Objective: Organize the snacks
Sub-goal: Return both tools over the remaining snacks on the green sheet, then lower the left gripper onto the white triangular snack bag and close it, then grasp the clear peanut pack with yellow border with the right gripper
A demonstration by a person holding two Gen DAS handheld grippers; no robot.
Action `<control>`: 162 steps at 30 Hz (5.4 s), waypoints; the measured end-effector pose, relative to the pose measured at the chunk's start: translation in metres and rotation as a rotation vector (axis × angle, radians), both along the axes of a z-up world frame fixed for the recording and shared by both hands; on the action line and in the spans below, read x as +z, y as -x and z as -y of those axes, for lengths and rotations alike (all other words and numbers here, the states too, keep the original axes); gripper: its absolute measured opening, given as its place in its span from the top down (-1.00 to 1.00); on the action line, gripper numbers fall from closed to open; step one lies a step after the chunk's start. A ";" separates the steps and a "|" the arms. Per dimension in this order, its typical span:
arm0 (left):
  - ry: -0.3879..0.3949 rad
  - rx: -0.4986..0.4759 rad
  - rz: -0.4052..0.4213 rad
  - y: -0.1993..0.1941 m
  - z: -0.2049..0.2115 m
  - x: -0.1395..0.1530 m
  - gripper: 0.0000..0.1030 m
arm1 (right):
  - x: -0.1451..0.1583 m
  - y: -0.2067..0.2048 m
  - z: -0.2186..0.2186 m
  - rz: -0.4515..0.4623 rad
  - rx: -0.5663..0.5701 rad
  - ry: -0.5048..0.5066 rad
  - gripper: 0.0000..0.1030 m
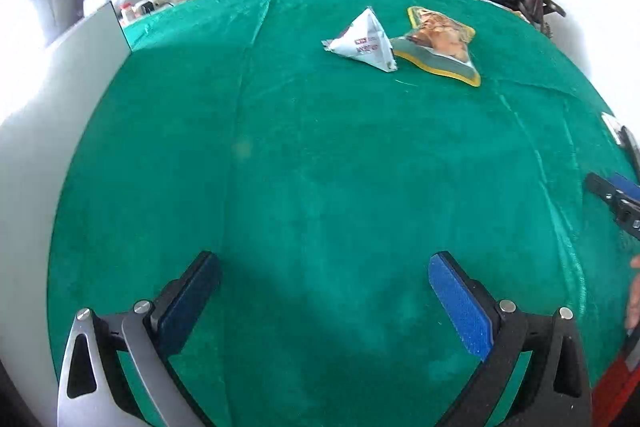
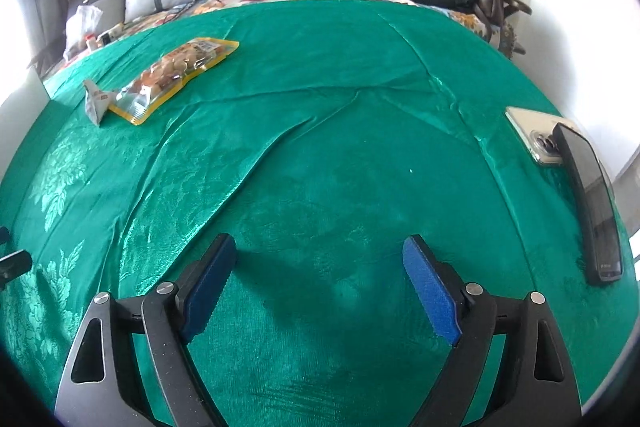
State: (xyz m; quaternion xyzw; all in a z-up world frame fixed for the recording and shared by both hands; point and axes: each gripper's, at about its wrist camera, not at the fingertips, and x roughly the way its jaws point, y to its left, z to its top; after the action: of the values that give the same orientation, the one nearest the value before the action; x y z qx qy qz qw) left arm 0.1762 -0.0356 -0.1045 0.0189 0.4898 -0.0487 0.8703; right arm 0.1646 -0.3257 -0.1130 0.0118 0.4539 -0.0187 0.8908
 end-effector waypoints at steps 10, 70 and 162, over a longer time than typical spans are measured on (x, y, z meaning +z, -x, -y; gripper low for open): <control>0.010 0.000 0.073 0.011 -0.006 -0.003 -1.00 | 0.000 0.001 0.005 -0.007 -0.007 0.001 -0.76; 0.001 0.089 0.070 -0.042 -0.060 -0.006 -0.90 | -0.004 -0.009 -0.004 -0.025 0.001 -0.007 -0.90; 0.009 0.108 0.073 -0.045 -0.067 -0.009 -1.00 | -0.001 -0.004 -0.074 -0.018 0.234 -0.012 -0.23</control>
State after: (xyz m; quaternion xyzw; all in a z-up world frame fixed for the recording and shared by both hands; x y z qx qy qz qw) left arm 0.2209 0.0312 -0.1138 -0.0098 0.4577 -0.0034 0.8891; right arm 0.1691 -0.2519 -0.1142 -0.0359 0.4602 0.0880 0.8827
